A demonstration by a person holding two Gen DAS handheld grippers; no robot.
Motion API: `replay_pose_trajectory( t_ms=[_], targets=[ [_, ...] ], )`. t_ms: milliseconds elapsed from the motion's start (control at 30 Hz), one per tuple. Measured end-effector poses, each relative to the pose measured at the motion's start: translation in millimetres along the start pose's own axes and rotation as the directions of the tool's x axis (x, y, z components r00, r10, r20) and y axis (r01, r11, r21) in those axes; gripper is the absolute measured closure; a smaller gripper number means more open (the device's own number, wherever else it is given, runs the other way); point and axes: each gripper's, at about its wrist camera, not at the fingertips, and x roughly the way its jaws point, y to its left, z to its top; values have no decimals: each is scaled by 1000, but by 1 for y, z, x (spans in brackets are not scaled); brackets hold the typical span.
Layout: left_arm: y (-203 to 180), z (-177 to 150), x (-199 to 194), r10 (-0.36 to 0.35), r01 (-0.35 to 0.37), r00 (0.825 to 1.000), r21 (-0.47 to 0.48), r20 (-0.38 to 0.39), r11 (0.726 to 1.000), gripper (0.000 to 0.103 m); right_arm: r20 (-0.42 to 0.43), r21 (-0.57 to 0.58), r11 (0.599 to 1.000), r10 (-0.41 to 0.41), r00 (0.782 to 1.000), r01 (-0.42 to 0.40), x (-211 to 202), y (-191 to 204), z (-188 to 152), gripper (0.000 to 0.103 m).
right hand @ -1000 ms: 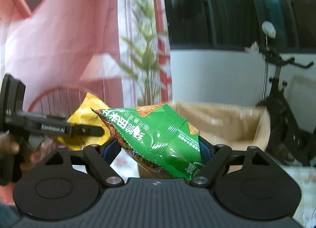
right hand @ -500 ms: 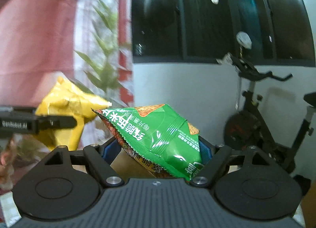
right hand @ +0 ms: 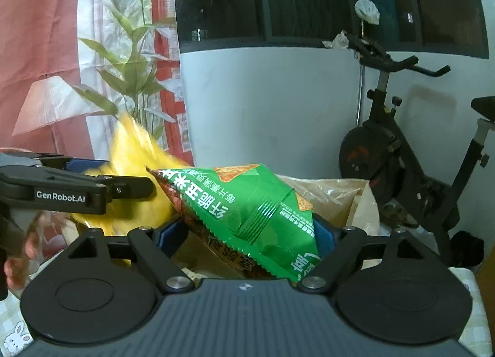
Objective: Organize snacks
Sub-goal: 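Carry both bags over the paper bag and release them inside, then return to the pile and grasp the orange corn chip bag with the right tool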
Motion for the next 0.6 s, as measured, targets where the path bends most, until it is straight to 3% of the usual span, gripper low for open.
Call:
replay_pose_trajectory(
  t_ms=[200, 600],
  targets=[
    [12, -3, -15, 0, -1, 1000, -32, -4, 999, 11, 4, -37, 999, -5, 1000, 5, -7, 6, -1, 5],
    [41, -20, -81, 4, -4, 1000, -44, 7, 999, 12, 67, -41, 998, 53, 996, -51, -51, 21, 0, 5]
  ],
)
